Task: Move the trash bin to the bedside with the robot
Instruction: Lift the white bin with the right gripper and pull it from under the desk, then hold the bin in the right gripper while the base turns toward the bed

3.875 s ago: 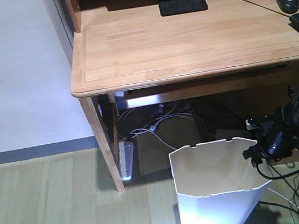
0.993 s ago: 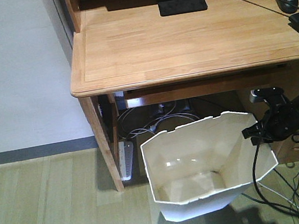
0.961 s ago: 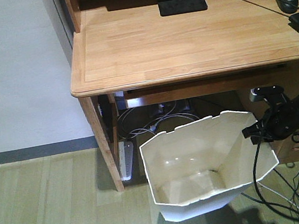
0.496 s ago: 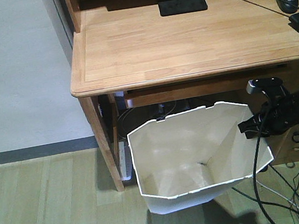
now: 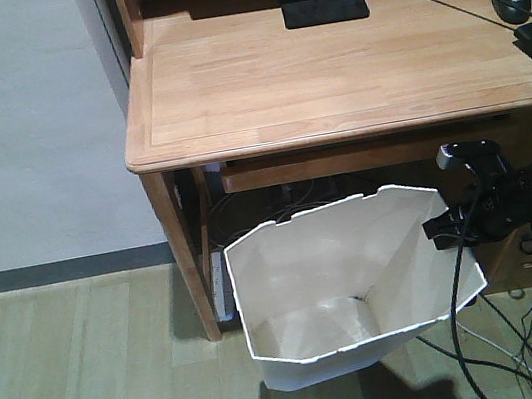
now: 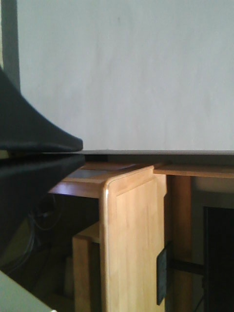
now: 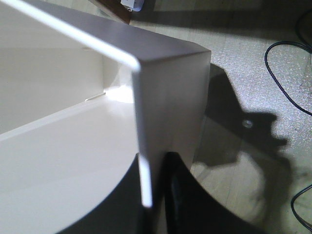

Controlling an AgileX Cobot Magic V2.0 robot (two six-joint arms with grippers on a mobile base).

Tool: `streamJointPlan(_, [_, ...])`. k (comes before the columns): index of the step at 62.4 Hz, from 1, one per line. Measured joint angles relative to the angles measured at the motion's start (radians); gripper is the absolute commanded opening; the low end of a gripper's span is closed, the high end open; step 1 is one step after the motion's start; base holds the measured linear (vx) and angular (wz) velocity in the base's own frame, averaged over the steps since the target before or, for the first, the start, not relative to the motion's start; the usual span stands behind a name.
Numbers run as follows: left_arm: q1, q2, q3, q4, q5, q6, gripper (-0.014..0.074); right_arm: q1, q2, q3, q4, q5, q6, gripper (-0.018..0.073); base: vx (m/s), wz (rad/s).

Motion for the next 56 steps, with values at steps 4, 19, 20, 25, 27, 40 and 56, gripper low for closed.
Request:
streamJointPlan(4, [0.000,0.000,0.000,0.000,0.013,0.000,-0.0006,0.000,0.000,0.000,0.001,-0.002,0.000,-0.0006,0.00,0.00])
streamJointPlan(19, [0.000,0.000,0.000,0.000,0.025,0.000,-0.0006,0.000,0.000,0.000,0.001,-0.005,0.000,-0.0006,0.00,0.00])
streamJointPlan(20, [0.000,0.000,0.000,0.000,0.025,0.000,-0.0006,0.000,0.000,0.000,0.001,-0.005,0.000,-0.0006,0.00,0.00])
streamJointPlan(25, [0.000,0.000,0.000,0.000,0.025,0.000,-0.0006,0.000,0.000,0.000,0.000,-0.005,0.000,-0.0006,0.00,0.01])
streamJointPlan(27, [0.000,0.000,0.000,0.000,0.025,0.000,-0.0006,0.000,0.000,0.000,0.000,-0.005,0.000,-0.0006,-0.01,0.04])
streamJointPlan(40, [0.000,0.000,0.000,0.000,0.025,0.000,-0.0006,0.000,0.000,0.000,0.000,-0.013,0.000,-0.0006,-0.03,0.13])
streamJointPlan(56, [0.000,0.000,0.000,0.000,0.025,0.000,-0.0006,0.000,0.000,0.000,0.000,-0.021,0.000,-0.0006,-0.07,0.36])
